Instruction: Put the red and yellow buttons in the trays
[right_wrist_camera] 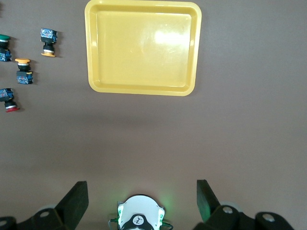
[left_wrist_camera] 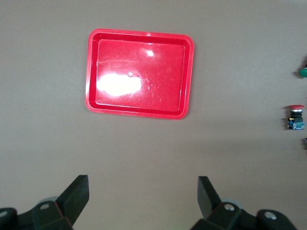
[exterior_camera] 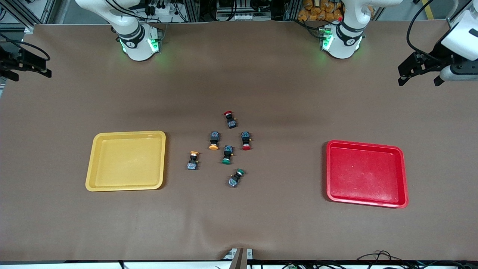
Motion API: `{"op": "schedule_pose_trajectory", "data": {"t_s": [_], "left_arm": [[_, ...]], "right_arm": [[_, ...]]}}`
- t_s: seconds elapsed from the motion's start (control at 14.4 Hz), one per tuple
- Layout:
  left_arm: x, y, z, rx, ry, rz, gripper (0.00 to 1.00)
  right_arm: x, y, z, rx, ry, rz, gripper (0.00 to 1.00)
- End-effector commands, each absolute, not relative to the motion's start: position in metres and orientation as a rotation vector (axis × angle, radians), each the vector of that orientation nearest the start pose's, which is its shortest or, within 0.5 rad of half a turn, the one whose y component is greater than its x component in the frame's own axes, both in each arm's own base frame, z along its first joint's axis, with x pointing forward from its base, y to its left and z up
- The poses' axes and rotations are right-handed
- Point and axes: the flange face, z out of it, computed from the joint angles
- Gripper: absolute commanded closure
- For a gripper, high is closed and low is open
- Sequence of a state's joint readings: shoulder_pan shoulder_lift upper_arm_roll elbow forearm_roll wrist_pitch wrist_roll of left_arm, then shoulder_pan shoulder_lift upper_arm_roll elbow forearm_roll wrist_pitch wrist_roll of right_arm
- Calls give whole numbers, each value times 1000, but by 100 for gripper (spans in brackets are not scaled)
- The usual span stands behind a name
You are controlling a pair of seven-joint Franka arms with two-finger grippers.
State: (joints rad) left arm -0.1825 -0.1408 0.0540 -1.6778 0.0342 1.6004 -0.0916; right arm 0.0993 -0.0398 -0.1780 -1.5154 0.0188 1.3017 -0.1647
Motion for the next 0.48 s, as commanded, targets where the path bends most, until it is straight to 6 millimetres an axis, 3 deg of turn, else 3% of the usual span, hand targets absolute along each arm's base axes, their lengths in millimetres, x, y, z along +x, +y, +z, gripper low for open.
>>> {"op": "schedule_pose_trajectory", "data": {"t_s": [0.0,0.07,0.21,0.42], "left_arm": [[507,-62,659,-3135,103,-71,0],[509,-66,664,-3135,91,-87,0],[521,-73,654,-3136,101,-61,0],[525,-117,629,-3122,225,14,0]], "right_arm": [[504,-42,652,-3075,-154,254,0],[504,-42,652,-3075,-154,251,0],[504,-42,652,-3075,-154,251,0],[504,-41,648,-3074,-156,261,0]]}}
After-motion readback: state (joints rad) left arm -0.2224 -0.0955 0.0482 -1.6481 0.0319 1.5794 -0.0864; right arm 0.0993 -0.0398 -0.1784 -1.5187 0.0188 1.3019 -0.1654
